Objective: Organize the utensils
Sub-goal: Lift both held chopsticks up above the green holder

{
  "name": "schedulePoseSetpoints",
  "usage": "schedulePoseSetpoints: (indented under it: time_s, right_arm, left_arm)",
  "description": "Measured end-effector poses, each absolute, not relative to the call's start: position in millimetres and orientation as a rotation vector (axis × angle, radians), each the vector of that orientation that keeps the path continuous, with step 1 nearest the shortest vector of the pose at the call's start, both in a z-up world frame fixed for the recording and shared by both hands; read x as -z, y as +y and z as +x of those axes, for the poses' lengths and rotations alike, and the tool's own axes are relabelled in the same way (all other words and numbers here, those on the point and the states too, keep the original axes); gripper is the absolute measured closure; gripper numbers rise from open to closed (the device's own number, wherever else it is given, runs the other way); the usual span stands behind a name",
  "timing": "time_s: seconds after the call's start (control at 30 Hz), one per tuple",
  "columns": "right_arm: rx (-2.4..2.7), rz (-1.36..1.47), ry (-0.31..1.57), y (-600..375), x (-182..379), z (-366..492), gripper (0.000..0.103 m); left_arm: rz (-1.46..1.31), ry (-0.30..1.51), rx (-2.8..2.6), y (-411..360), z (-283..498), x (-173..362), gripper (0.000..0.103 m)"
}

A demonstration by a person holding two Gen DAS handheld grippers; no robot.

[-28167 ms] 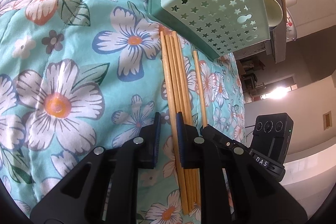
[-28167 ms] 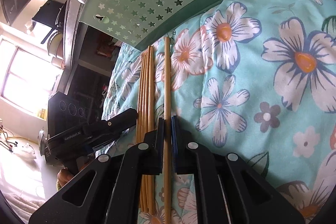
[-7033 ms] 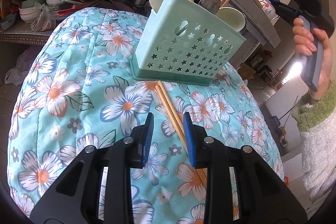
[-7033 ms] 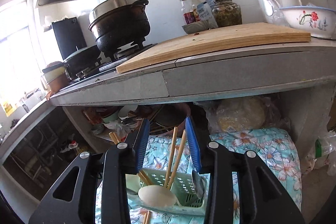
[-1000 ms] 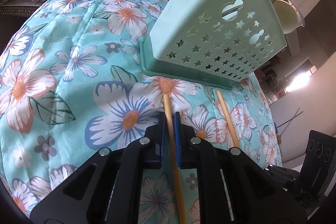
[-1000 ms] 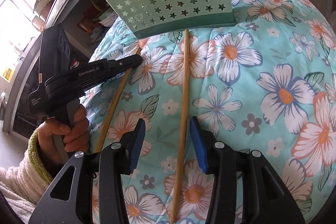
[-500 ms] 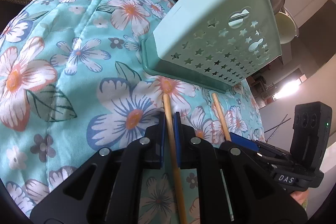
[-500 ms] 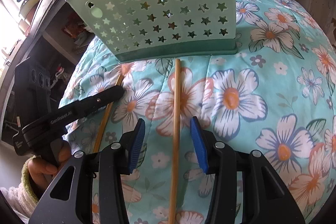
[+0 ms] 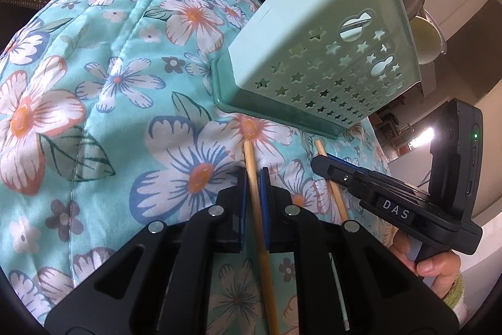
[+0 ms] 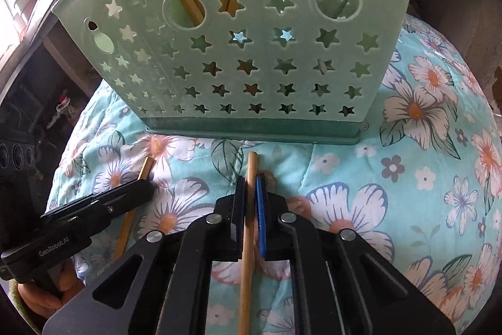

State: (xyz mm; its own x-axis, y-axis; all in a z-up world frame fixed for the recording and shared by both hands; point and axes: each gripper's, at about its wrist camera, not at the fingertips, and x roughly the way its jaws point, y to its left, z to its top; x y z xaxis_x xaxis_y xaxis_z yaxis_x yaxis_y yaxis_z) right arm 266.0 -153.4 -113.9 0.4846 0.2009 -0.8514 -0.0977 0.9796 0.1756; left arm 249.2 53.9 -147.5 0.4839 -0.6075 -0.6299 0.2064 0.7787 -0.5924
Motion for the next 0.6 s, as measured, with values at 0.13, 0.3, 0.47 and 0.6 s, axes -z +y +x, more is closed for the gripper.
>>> schedulePoseSetpoints:
  time_s: [0.13,0.3,0.47,0.6]
  right_arm:
    - [-0.212,0.189,1.01,-167,97,252,0.097]
    - [-0.26,0.295,0.911,-187,60,229,0.097]
    - [-0.297,0.358,0.815,-210,25,198,0.097]
    - [-0.329,0.395,0.749,-233,4,172,0.097]
  left_arm:
    - [-0.451,0.935,0.509,48,248,145,0.094]
    - [-0.414,0.926,0.486,41,247,137,0.096]
    - [-0.43,0.9,0.456,43,239,117,0.098]
    - [-0.457,0.827,0.448,52,227,83,0.098]
